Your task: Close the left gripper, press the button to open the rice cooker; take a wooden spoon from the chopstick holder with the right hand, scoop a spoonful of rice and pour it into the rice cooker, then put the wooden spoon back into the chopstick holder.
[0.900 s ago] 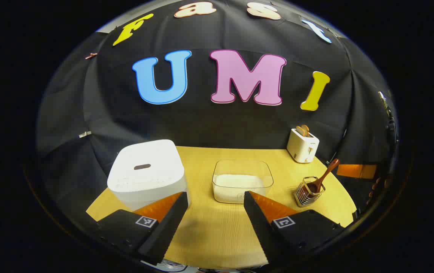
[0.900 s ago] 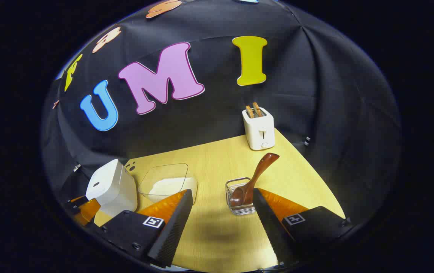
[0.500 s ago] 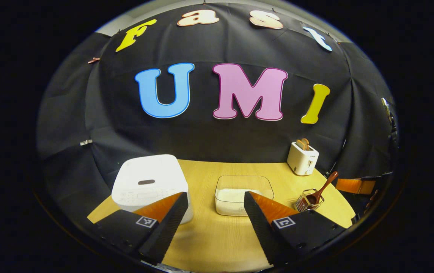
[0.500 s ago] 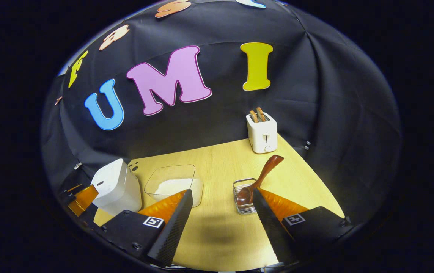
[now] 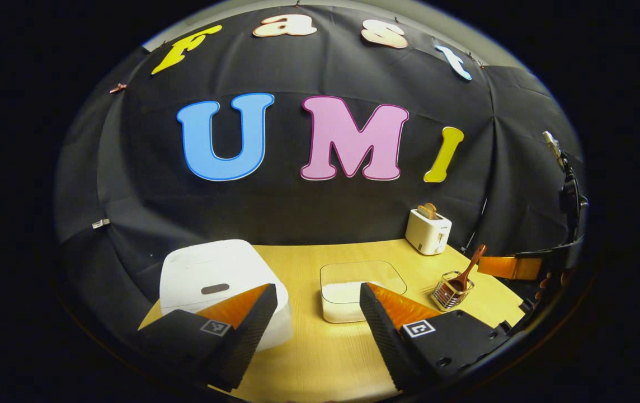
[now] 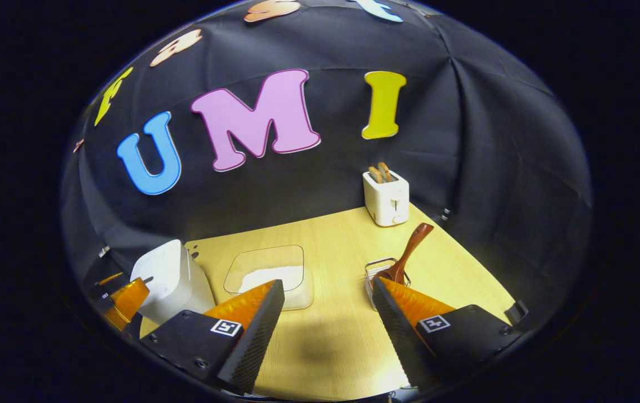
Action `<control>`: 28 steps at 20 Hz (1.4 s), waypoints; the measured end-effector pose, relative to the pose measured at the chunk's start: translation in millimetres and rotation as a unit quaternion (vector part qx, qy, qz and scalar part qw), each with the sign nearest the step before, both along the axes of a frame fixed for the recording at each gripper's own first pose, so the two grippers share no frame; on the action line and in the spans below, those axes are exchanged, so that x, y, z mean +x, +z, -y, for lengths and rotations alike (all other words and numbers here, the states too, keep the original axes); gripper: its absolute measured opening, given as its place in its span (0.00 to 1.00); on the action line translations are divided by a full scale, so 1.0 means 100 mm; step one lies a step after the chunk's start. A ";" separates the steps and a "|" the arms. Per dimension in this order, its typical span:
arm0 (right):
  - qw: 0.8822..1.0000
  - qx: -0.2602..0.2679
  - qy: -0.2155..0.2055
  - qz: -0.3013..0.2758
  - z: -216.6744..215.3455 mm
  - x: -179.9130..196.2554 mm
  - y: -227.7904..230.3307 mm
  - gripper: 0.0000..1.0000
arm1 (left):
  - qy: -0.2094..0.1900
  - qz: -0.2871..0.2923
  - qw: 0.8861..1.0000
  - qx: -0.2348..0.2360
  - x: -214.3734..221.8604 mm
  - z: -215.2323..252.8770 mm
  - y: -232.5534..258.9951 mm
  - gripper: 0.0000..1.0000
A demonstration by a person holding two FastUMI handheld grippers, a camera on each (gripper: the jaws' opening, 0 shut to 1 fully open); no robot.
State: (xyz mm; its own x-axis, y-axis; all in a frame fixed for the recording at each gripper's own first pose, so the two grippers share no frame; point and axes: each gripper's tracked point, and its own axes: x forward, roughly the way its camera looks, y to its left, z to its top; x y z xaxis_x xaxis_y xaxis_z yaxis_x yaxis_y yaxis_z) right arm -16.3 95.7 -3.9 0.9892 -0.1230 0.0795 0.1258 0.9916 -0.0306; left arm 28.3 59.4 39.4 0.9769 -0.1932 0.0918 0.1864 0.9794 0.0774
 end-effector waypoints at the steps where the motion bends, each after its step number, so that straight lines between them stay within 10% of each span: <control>1: 1.000 -0.001 0.006 -0.001 -0.04 0.03 0.01 0.98 | 0.011 0.000 1.000 -0.005 0.05 -0.07 0.02 0.95; 6: 0.999 -0.013 0.030 -0.022 -0.16 0.14 -0.07 0.98 | 0.074 -0.011 0.996 -0.047 0.23 -0.49 0.04 0.88; 13: 0.996 -0.036 0.056 -0.056 -0.29 0.22 -0.19 0.98 | 0.151 -0.029 0.987 -0.055 0.49 -1.02 -0.02 0.06; 28: 0.993 -0.058 0.056 -0.086 -0.26 0.29 -0.30 0.98 | 0.203 -0.110 0.971 -0.068 1.19 -1.39 -0.44 0.05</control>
